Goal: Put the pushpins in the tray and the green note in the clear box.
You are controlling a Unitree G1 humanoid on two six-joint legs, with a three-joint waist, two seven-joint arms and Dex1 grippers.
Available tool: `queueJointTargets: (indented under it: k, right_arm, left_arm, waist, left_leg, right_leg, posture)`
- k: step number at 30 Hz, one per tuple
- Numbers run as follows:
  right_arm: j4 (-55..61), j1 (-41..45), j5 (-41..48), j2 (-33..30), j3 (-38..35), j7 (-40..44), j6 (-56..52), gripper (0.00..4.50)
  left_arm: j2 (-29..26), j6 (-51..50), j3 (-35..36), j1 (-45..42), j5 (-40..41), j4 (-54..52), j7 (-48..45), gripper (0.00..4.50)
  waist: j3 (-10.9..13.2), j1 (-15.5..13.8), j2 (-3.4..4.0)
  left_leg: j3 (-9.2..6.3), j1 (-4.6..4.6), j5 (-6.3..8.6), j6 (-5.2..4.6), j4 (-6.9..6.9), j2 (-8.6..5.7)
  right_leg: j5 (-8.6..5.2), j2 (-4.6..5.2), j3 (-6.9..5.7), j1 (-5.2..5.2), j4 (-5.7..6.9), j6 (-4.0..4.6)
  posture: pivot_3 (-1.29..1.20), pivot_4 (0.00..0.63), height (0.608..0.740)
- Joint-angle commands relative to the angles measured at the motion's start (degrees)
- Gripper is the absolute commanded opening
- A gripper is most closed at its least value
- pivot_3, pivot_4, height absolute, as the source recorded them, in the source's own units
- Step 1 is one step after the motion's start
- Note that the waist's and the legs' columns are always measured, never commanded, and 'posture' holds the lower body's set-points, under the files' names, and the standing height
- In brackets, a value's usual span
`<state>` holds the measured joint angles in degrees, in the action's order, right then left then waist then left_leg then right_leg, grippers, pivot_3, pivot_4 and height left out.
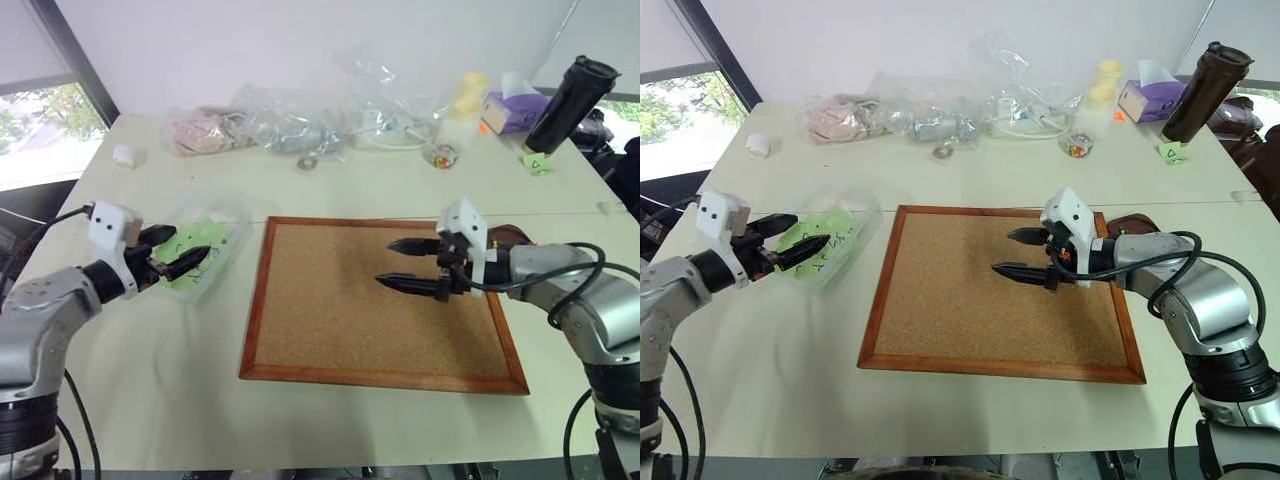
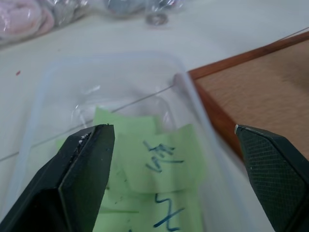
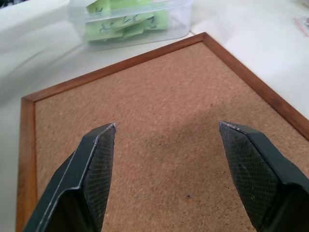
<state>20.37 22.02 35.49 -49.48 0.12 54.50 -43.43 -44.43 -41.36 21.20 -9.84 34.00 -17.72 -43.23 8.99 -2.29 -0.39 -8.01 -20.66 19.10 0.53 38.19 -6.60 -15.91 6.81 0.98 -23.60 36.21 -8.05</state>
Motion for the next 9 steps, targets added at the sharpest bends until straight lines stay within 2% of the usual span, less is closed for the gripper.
queueJointTargets:
  k: [1, 6, 9]
  right_arm:
    - [2.61, -1.74, 0.76, -3.04, -4.29, 2.12, 0.77, 3.46]
    - [4.96, -5.39, 2.83, -6.12, -8.82, 3.67, -0.29, 3.46]
    - [5.63, -6.27, 3.65, -6.74, -10.16, 3.6, -0.82, 3.46]
  left_arm:
    - [-1.62, -1.71, -1.37, -1.87, 4.94, -7.63, -2.7, 4.48]
    - [-2.68, -1.67, -7.95, -2.39, 5.78, -11.79, -6.57, 4.48]
    - [-2.47, -1.73, -9.61, -2.84, 6.58, -12.12, -7.36, 4.48]
  waist:
    - [0.0, 0.0, 0.0]
    - [0.01, 0.41, 0.04]
    - [0.02, 0.68, 0.04]
  left_leg:
    - [0.0, -0.01, 0.0, 0.0, 0.0, -0.01]
    - [0.03, 0.04, 0.01, -0.01, -0.04, 0.02]
    - [0.04, 0.05, 0.01, 0.0, -0.06, 0.09]
  right_leg:
    - [0.0, 0.01, 0.0, 0.02, -0.03, 0.0]
    - [0.0, -0.01, 0.02, 0.01, -0.04, 0.0]
    - [0.01, -0.05, 0.01, 0.01, -0.03, 0.02]
  posture:
    - [0.0, 0.15, 0.74]
    - [0.0, 0.15, 0.74]
    - [0.0, 0.15, 0.74]
